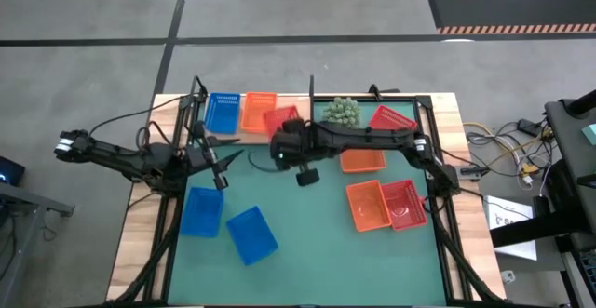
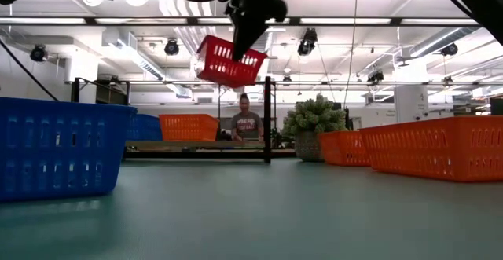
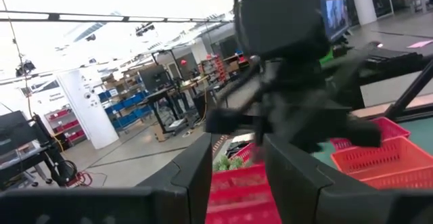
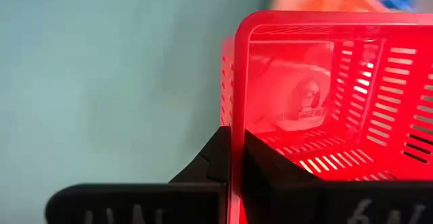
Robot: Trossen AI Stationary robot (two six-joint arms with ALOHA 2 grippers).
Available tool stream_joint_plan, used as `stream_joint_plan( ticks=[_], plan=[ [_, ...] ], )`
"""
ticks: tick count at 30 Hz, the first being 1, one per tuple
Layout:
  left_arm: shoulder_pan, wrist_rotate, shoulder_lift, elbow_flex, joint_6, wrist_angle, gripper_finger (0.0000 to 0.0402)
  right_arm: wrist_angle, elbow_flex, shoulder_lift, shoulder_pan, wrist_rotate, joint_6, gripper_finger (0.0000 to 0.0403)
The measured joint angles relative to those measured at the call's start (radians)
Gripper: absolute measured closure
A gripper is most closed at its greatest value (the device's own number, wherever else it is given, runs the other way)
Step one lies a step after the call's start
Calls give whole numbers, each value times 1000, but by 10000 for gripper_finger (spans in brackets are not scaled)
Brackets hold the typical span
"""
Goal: Stack baskets on shelf by color
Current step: Put the left red bin on the shelf
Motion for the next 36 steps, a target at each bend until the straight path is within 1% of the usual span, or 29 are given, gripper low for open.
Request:
stream_joint_plan(
  ticks=[4,12,15,18,20,25,30,36],
  plan=[
    [0,0,-8,0,1,9,285,33,17,0,-53,6,43,394],
    [0,0,-16,-1,20,45,285,207,12,4,-153,4,74,394],
    [0,0,-15,-1,27,45,285,229,12,16,-185,-26,75,394],
    [0,0,-16,-2,29,45,285,230,12,38,-215,-92,86,394],
    [0,0,-17,-2,29,46,285,227,11,60,-228,-106,99,394],
    [0,0,-15,-2,29,47,285,185,10,99,-248,-99,109,394],
    [0,0,-15,-2,29,51,285,164,10,105,-269,-66,149,394],
    [0,0,-15,-2,29,51,285,113,5,105,-288,-70,189,394]
  ],
)
